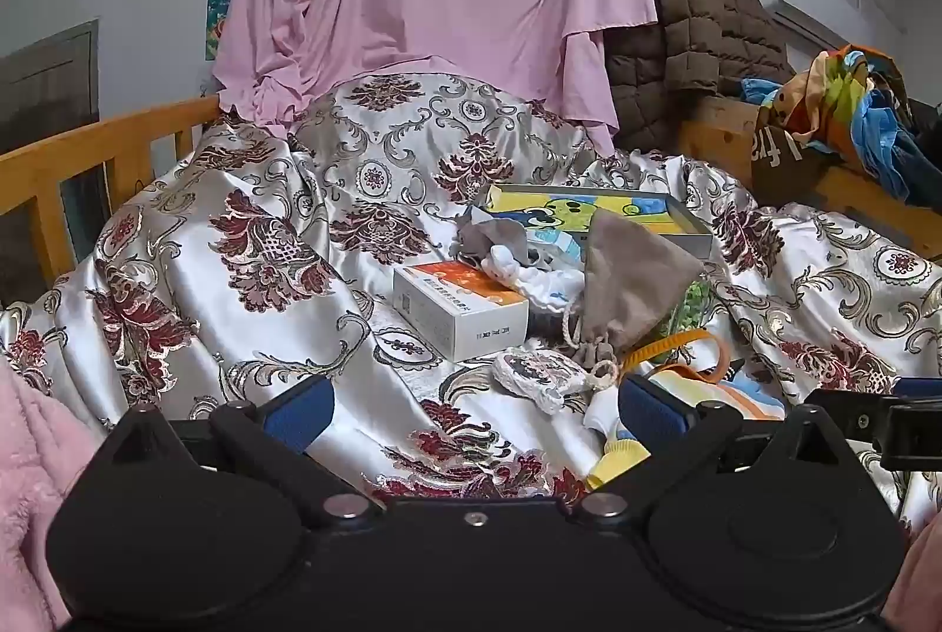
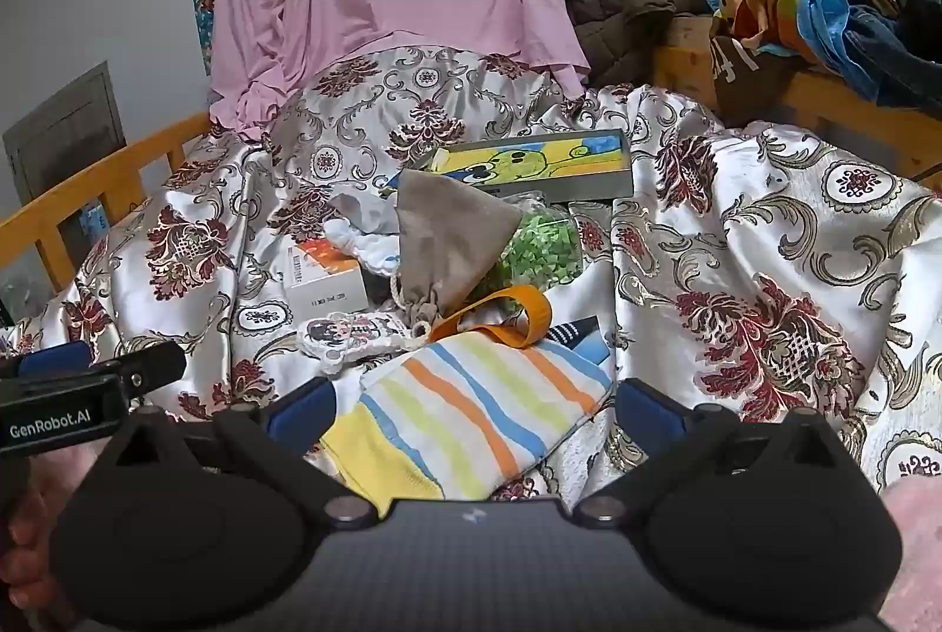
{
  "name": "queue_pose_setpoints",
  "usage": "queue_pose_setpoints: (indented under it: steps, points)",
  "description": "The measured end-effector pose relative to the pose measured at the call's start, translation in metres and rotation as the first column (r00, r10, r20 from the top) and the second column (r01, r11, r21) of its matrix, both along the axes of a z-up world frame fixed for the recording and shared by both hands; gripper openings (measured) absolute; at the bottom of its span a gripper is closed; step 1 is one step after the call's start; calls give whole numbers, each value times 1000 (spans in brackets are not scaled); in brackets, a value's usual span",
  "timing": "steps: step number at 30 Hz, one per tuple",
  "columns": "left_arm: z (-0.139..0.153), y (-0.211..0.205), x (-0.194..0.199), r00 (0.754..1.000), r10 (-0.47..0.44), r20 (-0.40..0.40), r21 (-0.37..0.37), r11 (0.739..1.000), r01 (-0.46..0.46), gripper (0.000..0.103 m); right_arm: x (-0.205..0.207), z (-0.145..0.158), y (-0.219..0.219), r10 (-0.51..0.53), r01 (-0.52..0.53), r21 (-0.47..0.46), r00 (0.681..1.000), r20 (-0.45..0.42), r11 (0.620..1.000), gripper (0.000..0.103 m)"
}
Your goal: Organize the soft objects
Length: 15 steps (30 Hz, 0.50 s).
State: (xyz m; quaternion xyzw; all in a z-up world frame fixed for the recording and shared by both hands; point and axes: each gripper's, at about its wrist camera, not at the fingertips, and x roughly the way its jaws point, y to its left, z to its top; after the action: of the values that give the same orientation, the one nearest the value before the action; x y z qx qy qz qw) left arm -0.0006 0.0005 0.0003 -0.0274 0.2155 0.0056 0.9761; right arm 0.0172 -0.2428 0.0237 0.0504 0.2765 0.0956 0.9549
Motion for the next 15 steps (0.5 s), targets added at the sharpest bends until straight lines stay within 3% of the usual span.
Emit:
queue_pose_setpoints:
  steps: [15]
  points:
    - [0, -1, 1, 1000, 0, -3, 4, 1000, 0, 102, 0, -1, 0, 0, 0, 1, 1000, 0, 1000, 103]
